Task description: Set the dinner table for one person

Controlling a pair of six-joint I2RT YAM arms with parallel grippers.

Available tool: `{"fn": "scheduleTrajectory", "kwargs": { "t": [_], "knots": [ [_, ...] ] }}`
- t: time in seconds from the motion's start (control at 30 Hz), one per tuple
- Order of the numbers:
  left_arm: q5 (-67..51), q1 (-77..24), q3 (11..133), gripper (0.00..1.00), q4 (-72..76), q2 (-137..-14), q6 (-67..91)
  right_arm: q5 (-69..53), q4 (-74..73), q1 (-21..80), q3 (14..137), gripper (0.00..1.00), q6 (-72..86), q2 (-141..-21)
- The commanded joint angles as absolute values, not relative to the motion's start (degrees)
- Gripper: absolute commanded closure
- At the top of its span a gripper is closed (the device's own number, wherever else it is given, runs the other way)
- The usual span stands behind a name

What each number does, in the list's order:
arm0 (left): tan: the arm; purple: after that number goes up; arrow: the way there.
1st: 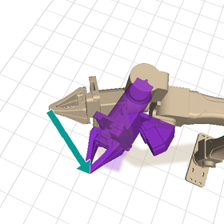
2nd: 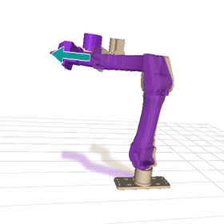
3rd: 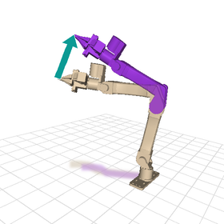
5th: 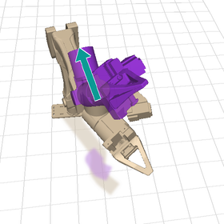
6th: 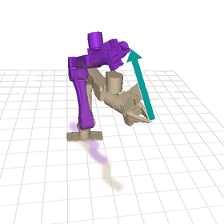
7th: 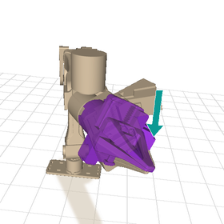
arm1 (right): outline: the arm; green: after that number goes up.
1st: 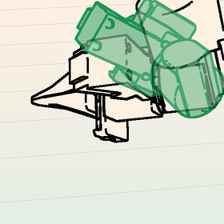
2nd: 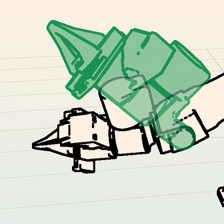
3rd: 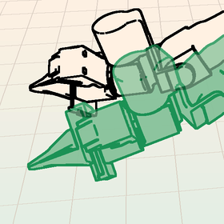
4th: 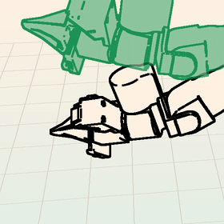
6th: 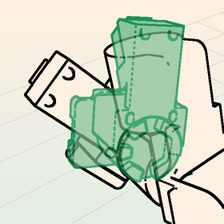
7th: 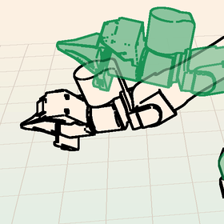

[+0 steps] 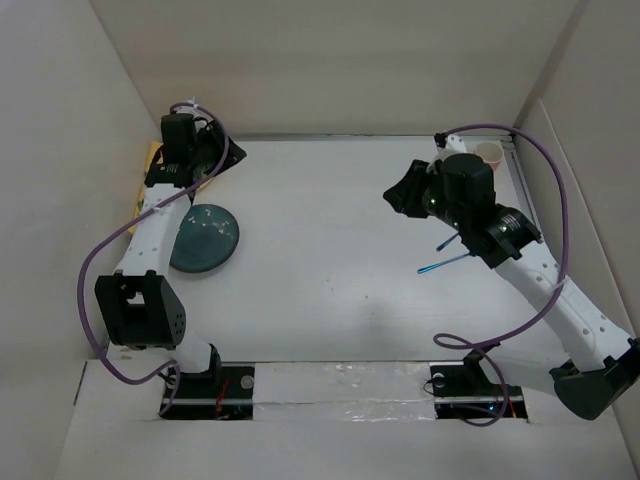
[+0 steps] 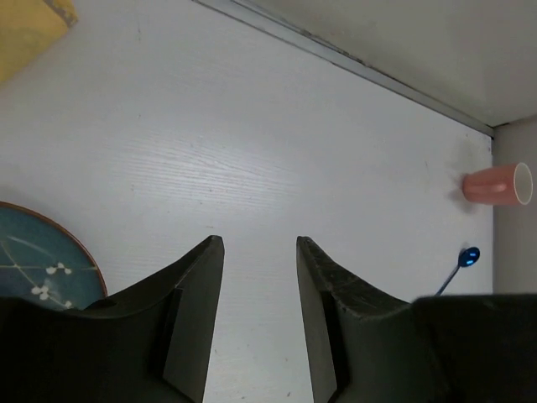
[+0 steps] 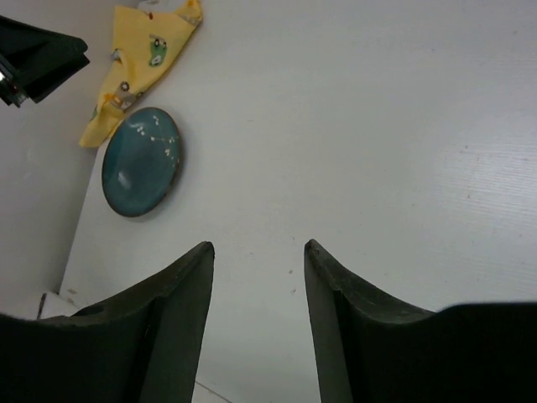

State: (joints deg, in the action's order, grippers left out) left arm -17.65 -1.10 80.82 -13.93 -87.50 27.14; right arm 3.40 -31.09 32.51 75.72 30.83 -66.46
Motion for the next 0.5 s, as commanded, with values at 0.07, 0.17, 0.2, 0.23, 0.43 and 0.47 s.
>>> {"fn": "scheduleTrajectory", "kwargs": {
  "t": [0.07, 0.17, 0.2, 0.23, 0.43, 0.47],
  "knots": [
    [-9.6, -0.9, 91.6, 0.64, -17.0, -85.3, 26.7, -3.6, -25.1, 31.2, 71.3, 0.97, 30.7, -63.9],
    [-3.5, -0.9, 95.1, 0.91, -18.1, -86.5, 28.4, -8.5, -23.9, 30.7, 69.4, 1.00, 30.5, -63.5],
    [-0.6, -0.4, 96.3, 1.00, -18.8, -87.7, 28.5, -8.9, -23.2, 30.7, 69.1, 1.00, 30.0, -63.6],
    [-0.6, -0.4, 97.7, 1.00, -19.2, -88.8, 28.0, -8.9, -22.9, 30.7, 68.5, 1.00, 29.8, -63.5],
    [0.4, 8.7, 111.3, 0.76, -25.4, -103.2, 31.0, -8.0, -22.0, 30.2, 67.8, 1.00, 27.2, -63.1],
    [0.4, 9.6, 112.1, 0.70, -25.3, -104.4, 31.5, -8.0, -22.1, 30.1, 67.7, 1.00, 27.2, -62.9]
  ]
}}
